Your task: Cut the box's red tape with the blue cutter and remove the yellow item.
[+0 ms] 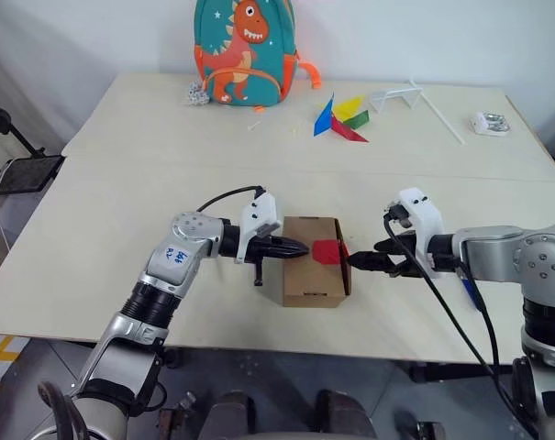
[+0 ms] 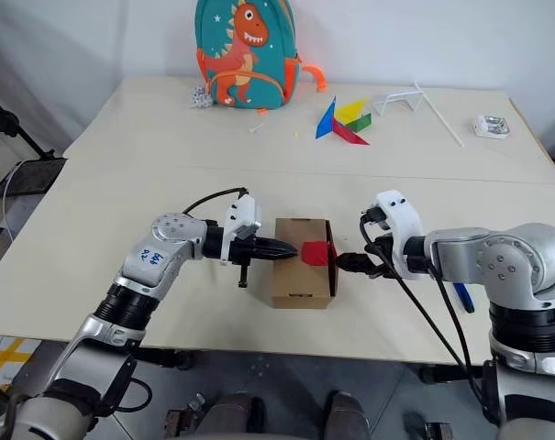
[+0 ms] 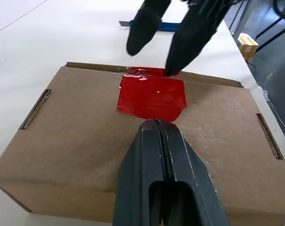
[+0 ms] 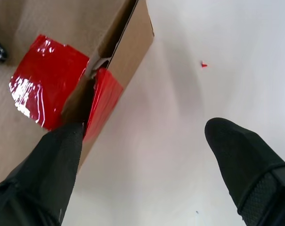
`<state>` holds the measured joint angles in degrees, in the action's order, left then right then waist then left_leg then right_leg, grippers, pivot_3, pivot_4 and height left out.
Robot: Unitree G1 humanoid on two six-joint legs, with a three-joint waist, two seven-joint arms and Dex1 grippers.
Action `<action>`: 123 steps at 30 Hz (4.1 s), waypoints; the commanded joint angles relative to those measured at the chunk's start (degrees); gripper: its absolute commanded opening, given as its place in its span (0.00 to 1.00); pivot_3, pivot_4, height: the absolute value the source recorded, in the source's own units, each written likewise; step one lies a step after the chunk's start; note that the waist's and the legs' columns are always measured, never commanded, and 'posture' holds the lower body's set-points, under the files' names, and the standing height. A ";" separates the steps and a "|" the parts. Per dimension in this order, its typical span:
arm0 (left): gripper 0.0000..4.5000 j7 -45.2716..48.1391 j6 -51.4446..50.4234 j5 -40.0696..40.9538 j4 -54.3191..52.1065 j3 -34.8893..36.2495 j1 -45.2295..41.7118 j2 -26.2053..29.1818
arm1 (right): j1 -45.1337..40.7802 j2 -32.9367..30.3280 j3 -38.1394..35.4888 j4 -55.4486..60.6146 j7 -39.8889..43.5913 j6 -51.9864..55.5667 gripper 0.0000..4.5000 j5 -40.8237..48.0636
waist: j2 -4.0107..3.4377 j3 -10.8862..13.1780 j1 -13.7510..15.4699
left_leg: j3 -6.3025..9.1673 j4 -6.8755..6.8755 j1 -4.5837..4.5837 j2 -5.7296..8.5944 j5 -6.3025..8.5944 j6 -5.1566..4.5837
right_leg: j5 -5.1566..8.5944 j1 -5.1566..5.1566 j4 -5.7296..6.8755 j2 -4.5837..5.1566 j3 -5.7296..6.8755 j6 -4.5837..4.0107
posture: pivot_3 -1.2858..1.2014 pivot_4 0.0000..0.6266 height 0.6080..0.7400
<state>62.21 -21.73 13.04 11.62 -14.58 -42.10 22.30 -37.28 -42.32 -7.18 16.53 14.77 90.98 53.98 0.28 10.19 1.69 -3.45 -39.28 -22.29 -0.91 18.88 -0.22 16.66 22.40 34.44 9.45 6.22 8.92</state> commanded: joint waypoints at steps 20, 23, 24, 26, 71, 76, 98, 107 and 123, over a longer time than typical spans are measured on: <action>0.00 -0.61 -2.65 -1.76 -1.22 -1.94 2.69 1.22 | -0.13 6.03 -1.74 -1.19 -0.76 1.47 0.97 -9.11 | 0.02 -0.06 -0.28 | -0.05 -0.02 0.04 0.00 0.00 -0.01 | 0.00 0.00 0.03 0.00 -0.07 0.00 | 0.52 0.24 1.00; 0.00 -0.67 -2.68 -1.77 -1.27 -1.98 2.73 1.22 | 0.46 3.74 0.26 -1.56 -0.13 -0.46 0.97 -11.16 | 0.04 -0.09 -0.29 | -0.07 -0.02 0.08 0.00 0.00 -0.01 | 0.00 0.00 0.06 0.00 -0.10 0.00 | 0.52 0.24 1.00; 0.00 -0.71 -2.71 -1.77 -1.30 -1.98 2.75 1.21 | 0.78 2.62 0.85 -1.93 0.24 -1.42 0.97 -11.90 | 0.05 -0.10 -0.28 | -0.09 -0.02 0.09 0.00 0.00 -0.01 | 0.00 0.00 0.06 0.00 -0.12 0.00 | 0.52 0.24 1.00; 0.00 -0.73 -2.68 -1.83 -1.30 -2.02 2.77 1.25 | 1.16 1.35 1.44 -2.57 0.93 -2.62 0.97 -12.61 | 0.10 -0.13 -0.21 | -0.10 -0.02 0.10 0.00 -0.01 -0.01 | 0.00 -0.01 0.06 0.00 -0.13 0.00 | 0.52 0.24 1.00; 0.00 1.61 0.93 -0.62 -2.64 0.94 2.19 3.02 | -9.30 4.95 7.61 -40.88 33.63 -6.73 0.97 -12.44 | 0.11 -0.13 -2.05 | -0.26 0.04 0.13 -0.05 -0.03 -0.01 | -0.01 0.10 0.10 -0.01 -0.16 -0.01 | 0.52 0.24 1.00; 0.00 1.14 0.74 -0.77 -2.61 1.00 1.79 3.01 | -9.87 7.73 5.91 -42.73 35.27 -5.94 0.97 -11.81 | 0.11 -0.13 -2.06 | -0.26 0.04 0.15 -0.06 -0.03 -0.01 | -0.01 0.10 0.14 -0.01 -0.17 -0.01 | 0.52 0.24 1.00; 0.00 0.82 -0.81 -0.47 -4.65 0.82 2.52 3.83 | -8.09 8.78 5.03 -48.58 34.99 -8.94 0.68 -15.90 | 0.11 -0.14 -1.86 | -0.26 -0.01 0.17 -0.06 -0.04 0.01 | -0.01 0.07 0.18 0.00 -0.18 -0.02 | 0.52 0.24 1.00; 0.00 0.58 -1.00 -0.64 -4.45 0.65 2.20 3.50 | -8.14 10.92 7.33 -47.60 33.47 -8.83 0.47 -18.72 | 0.13 -0.16 -2.62 | -0.26 0.00 0.23 -0.08 -0.04 0.02 | -0.02 0.07 0.29 -0.01 -0.18 -0.03 | 0.52 0.24 1.00; 0.00 -1.80 -0.46 -0.93 -3.87 0.76 2.80 1.97 | -8.98 11.68 -3.44 -38.35 27.95 1.08 0.01 -15.33 | 0.25 -0.23 -2.55 | -0.24 0.03 0.19 -0.09 -0.04 0.03 | -0.02 0.13 0.31 0.00 -0.16 -0.04 | 0.52 0.24 1.00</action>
<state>61.59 -22.32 13.06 7.58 -13.49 -40.05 24.62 -45.91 -30.42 -8.80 -23.84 43.77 89.59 37.29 0.53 9.97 -0.86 -3.69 -39.25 -22.12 -0.99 18.84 -0.19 16.64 22.55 34.74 9.45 6.06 8.88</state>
